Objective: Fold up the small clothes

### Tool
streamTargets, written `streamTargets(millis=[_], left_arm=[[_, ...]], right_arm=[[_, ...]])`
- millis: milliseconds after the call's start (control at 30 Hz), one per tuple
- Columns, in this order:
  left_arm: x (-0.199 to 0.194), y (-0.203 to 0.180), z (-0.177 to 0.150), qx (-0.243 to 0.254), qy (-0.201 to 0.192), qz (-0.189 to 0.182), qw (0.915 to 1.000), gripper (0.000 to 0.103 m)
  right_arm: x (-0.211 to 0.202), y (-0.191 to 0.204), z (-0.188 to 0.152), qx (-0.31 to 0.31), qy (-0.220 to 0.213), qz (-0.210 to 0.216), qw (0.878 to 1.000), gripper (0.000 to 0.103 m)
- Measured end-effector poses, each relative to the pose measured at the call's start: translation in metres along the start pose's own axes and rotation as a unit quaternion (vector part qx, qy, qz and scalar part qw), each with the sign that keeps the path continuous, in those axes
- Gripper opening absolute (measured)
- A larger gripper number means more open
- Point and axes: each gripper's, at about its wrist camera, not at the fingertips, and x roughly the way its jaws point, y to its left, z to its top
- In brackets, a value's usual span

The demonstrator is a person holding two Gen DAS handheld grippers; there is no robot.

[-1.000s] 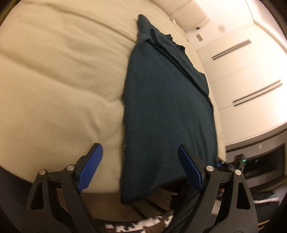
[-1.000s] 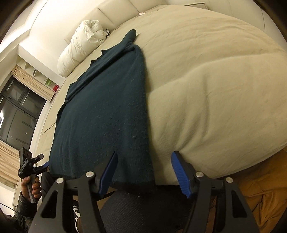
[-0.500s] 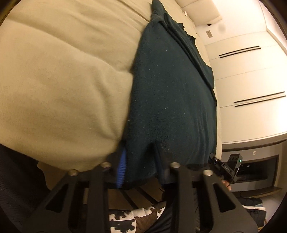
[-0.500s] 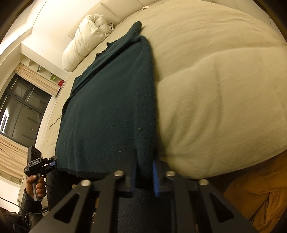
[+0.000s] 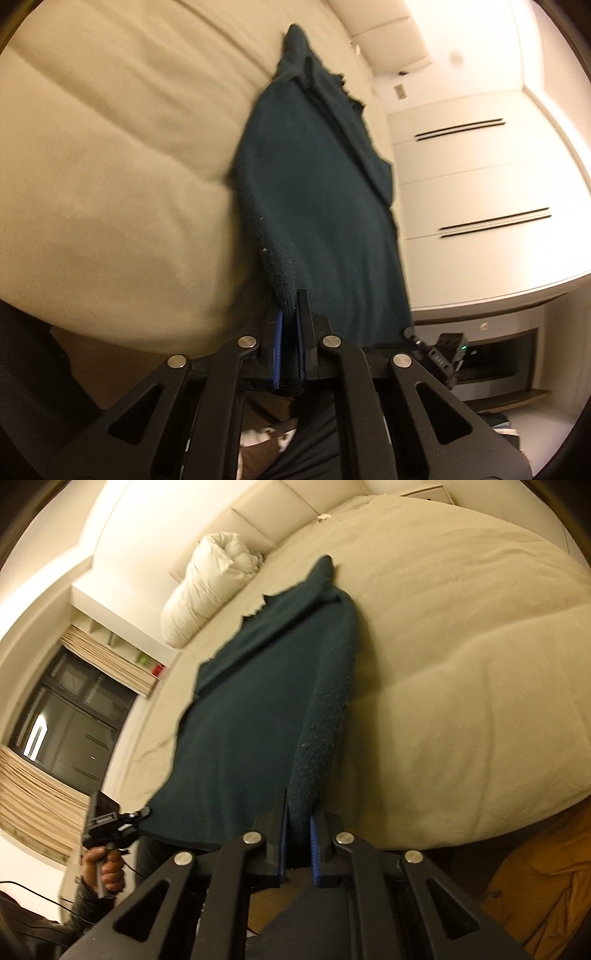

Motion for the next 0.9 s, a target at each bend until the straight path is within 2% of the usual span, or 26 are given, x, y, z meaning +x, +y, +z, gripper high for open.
streamTargets(millis=[200,367,500,700,900], left_arm=[[-0.017,-0.025,0.018,-0.003,-0.027,-0.051,0.9983,0.005],[-0.030,-0.041,0.045,-0.013,-0.052,-0.095,0.9940,0.005],[-0.026,-0.051,0.071,-0.016,-0.062,-0.103,0.9926,0.005],[-0.013,-0.074,0.129,-0.002,-0.081,-0.096,0.9921,0.005],[0.013,-0.087,0.196,-0.003,-0.088,-0.089,0.9921,0.005]], right_arm=[[-0.004,0.017,0.018,0.009,-0.019,0.051,0.998,0.011],[-0.004,0.029,0.042,0.023,-0.043,0.079,0.996,0.011],[0.004,0.037,0.070,0.036,-0.059,0.092,0.993,0.011],[0.028,0.050,0.125,0.040,-0.072,0.092,0.992,0.011],[0.059,0.044,0.183,0.065,-0.085,0.090,0.990,0.011]])
